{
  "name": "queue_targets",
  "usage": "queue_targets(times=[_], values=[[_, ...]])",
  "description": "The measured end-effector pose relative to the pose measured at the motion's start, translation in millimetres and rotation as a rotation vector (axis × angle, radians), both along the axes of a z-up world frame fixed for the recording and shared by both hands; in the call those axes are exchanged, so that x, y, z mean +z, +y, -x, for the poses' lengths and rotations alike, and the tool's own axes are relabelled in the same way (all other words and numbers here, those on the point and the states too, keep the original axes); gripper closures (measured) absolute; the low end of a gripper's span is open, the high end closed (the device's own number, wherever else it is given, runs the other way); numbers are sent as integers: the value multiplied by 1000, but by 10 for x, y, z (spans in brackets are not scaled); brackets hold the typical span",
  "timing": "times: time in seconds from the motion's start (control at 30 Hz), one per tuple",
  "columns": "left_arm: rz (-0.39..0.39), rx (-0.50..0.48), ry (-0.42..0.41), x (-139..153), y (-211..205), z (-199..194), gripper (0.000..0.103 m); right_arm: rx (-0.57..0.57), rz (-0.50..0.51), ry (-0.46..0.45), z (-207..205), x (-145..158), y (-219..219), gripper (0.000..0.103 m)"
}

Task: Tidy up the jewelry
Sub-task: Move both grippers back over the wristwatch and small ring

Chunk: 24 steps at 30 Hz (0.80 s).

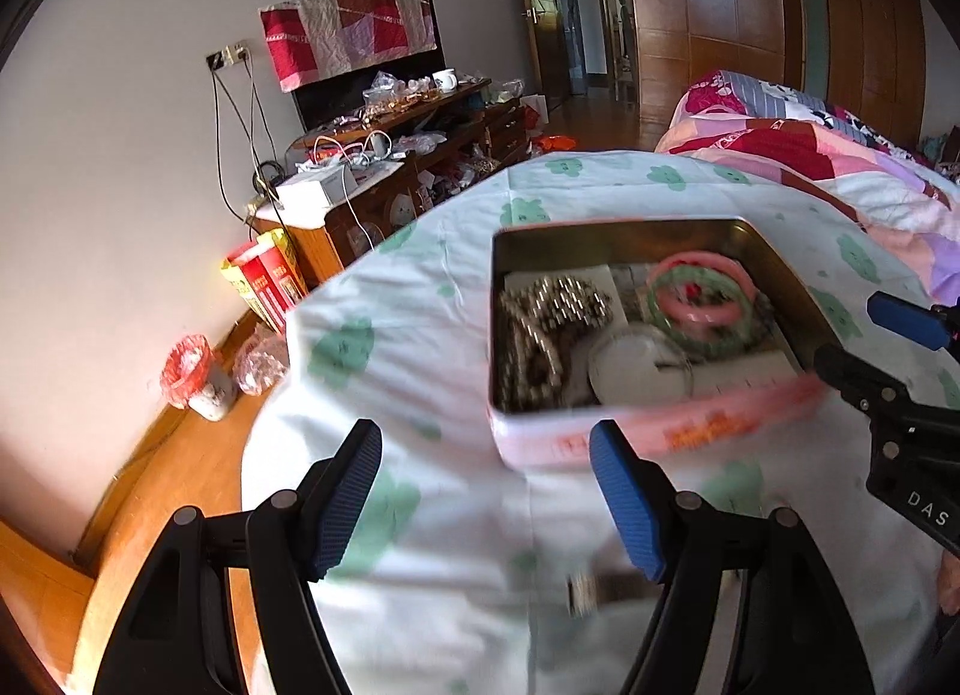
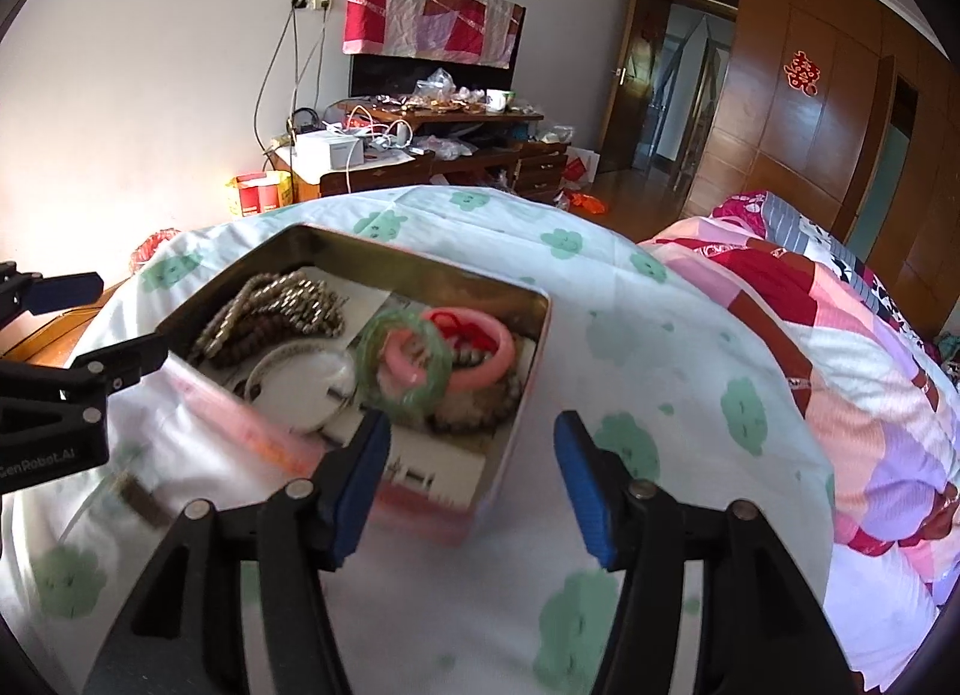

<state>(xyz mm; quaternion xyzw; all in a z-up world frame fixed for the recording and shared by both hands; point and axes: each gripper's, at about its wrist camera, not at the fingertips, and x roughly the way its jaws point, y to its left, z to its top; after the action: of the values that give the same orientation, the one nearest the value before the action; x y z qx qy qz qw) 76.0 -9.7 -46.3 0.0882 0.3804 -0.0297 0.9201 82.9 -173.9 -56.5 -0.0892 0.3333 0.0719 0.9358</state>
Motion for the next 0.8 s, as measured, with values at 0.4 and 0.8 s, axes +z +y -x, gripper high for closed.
queue_targets(times=[0.4,0.8], values=[[-5,-30,50,-303,-129,317,31,14,25,57,361,-252,66,40],[-23,-126,63,-428,-278,366,79,29,38,80,371,-339,95,40]])
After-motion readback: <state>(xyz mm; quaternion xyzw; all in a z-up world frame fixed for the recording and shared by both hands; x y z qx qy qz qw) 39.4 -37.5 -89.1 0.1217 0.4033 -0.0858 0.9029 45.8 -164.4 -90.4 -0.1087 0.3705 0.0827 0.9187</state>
